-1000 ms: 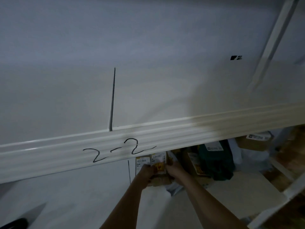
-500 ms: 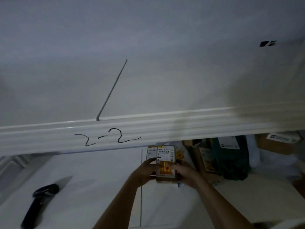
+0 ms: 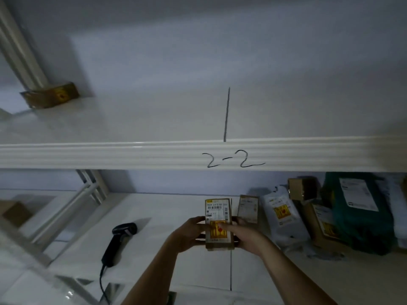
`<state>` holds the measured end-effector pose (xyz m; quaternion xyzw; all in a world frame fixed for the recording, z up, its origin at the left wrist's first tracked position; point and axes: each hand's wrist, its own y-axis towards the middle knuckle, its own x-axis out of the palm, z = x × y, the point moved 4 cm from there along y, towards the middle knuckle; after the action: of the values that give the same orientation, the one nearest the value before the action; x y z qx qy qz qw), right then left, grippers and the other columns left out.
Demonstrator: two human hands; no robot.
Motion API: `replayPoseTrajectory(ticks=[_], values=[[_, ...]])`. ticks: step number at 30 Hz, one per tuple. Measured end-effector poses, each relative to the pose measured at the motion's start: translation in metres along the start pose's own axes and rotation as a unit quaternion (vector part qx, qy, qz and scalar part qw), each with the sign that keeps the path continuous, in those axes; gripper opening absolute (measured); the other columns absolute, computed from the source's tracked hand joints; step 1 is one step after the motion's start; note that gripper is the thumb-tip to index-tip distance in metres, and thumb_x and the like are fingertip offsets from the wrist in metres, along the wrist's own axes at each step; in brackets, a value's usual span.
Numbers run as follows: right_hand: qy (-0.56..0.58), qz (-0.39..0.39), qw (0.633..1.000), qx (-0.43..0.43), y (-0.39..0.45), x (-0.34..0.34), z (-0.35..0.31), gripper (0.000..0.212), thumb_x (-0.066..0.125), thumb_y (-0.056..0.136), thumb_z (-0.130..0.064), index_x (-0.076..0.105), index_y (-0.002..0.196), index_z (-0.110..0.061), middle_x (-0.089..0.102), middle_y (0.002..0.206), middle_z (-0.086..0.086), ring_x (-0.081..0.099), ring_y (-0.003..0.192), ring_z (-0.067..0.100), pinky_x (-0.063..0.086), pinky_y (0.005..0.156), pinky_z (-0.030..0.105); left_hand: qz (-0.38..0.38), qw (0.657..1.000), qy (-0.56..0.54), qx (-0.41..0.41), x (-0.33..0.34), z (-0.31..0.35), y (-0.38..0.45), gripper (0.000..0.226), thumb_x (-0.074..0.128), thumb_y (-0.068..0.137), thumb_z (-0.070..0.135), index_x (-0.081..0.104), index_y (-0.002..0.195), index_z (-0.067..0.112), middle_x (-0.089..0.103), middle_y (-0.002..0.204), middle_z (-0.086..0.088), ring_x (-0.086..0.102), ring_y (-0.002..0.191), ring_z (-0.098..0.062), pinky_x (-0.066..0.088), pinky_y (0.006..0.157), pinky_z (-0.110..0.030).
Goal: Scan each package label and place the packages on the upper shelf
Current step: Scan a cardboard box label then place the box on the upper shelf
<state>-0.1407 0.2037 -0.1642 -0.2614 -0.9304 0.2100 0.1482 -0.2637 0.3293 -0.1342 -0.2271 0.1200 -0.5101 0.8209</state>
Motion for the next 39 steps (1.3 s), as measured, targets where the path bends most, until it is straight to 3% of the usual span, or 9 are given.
replayPoseTrajectory(ticks=[2, 13, 16, 19, 21, 23, 27, 29, 39], values=[[-0.014, -0.002, 1.0, -0.002, 0.001, 0.03, -0.002, 0.065, 0.089, 0.067, -0.029, 0.06, 0.125, -0.021, 0.077, 0.11, 0.006, 0.073, 0.104, 0.027, 0.057, 0.095, 0.051, 0.007, 1.0, -0.007, 0.006, -0.025, -0.005, -0.016, 0.04, 0.06, 0.094, 0.01, 0.053, 0.133, 0.016, 0.071, 0.116, -0.01, 0.069, 0.107, -0.028, 0.057, 0.09, -0.041], [-0.099, -0.022, 0.994, 0.032, 0.012, 0.218, 0.024, 0.06, 0.085, 0.078, -0.019, 0.051, 0.127, -0.025, 0.073, 0.117, 0.007, 0.072, 0.102, 0.027, 0.061, 0.085, 0.045, 0.071, 0.997, -0.025, 0.019, -0.193, -0.07, -0.107, 0.03, 0.063, 0.093, 0.013, 0.059, 0.122, 0.019, 0.072, 0.112, -0.009, 0.07, 0.104, -0.025, 0.055, 0.095, -0.042], [-0.117, 0.012, 0.992, 0.038, 0.025, 0.252, 0.031, 0.063, 0.087, 0.076, -0.021, 0.051, 0.128, -0.022, 0.071, 0.12, 0.008, 0.071, 0.104, 0.028, 0.06, 0.088, 0.048, 0.135, 0.991, -0.015, 0.005, -0.235, -0.088, -0.114, 0.03, 0.062, 0.092, 0.014, 0.056, 0.122, 0.015, 0.067, 0.113, -0.011, 0.066, 0.099, -0.025, 0.056, 0.085, -0.036], [-0.128, 0.037, 0.99, 0.04, 0.04, 0.269, 0.03, 0.059, 0.085, 0.078, -0.022, 0.056, 0.129, -0.017, 0.073, 0.118, 0.007, 0.071, 0.102, 0.026, 0.058, 0.091, 0.049, 0.226, 0.974, 0.002, -0.017, -0.271, -0.101, -0.112, 0.019, 0.059, 0.091, 0.012, 0.06, 0.109, 0.006, 0.062, 0.092, -0.011, 0.058, 0.078, -0.023, 0.05, 0.069, -0.033], [-0.128, 0.039, 0.99, 0.045, 0.055, 0.277, 0.03, 0.053, 0.081, 0.082, -0.019, 0.06, 0.131, -0.015, 0.074, 0.115, 0.008, 0.072, 0.101, 0.026, 0.057, 0.093, 0.049, 0.283, 0.958, 0.043, -0.02, -0.295, -0.105, -0.105, 0.02, 0.062, 0.09, 0.014, 0.063, 0.106, 0.001, 0.063, 0.092, -0.018, 0.061, 0.081, -0.029, 0.05, 0.072, -0.036], [-0.123, 0.043, 0.99, 0.048, 0.073, 0.281, 0.028, 0.053, 0.078, 0.084, -0.013, 0.059, 0.134, -0.011, 0.073, 0.118, 0.012, 0.072, 0.103, 0.028, 0.056, 0.095, 0.05, 0.312, 0.943, 0.109, -0.037, -0.313, -0.105, -0.098, 0.029, 0.062, 0.091, 0.018, 0.061, 0.116, 0.004, 0.065, 0.106, -0.018, 0.063, 0.1, -0.033, 0.052, 0.087, -0.038], [-0.11, 0.049, 0.991, 0.065, 0.111, 0.282, 0.026, 0.062, 0.078, 0.083, -0.007, 0.051, 0.14, -0.004, 0.069, 0.125, 0.019, 0.07, 0.107, 0.033, 0.054, 0.099, 0.051, 0.295, 0.938, 0.167, -0.073, -0.34, -0.111, -0.071, 0.065, 0.066, 0.089, 0.021, 0.037, 0.145, 0.006, 0.048, 0.141, -0.017, 0.05, 0.127, -0.033, 0.046, 0.102, -0.037], [-0.112, 0.056, 0.989, 0.078, 0.13, 0.281, 0.024, 0.072, 0.08, 0.081, -0.009, 0.044, 0.143, -0.004, 0.065, 0.129, 0.02, 0.067, 0.112, 0.035, 0.053, 0.101, 0.051, 0.281, 0.94, 0.168, -0.097, -0.35, -0.114, -0.053, 0.072, 0.068, 0.088, 0.022, 0.032, 0.147, 0.003, 0.045, 0.144, -0.019, 0.048, 0.128, -0.034, 0.045, 0.102, -0.038], [-0.11, 0.09, 0.984, 0.106, 0.191, 0.275, 0.023, 0.086, 0.086, 0.076, -0.017, 0.039, 0.146, -0.002, 0.061, 0.134, 0.021, 0.064, 0.116, 0.038, 0.053, 0.098, 0.054, 0.174, 0.943, 0.231, -0.168, -0.37, -0.108, 0.004, 0.053, 0.071, 0.086, 0.019, 0.052, 0.131, -0.001, 0.059, 0.131, -0.021, 0.058, 0.12, -0.033, 0.05, 0.102, -0.042]])
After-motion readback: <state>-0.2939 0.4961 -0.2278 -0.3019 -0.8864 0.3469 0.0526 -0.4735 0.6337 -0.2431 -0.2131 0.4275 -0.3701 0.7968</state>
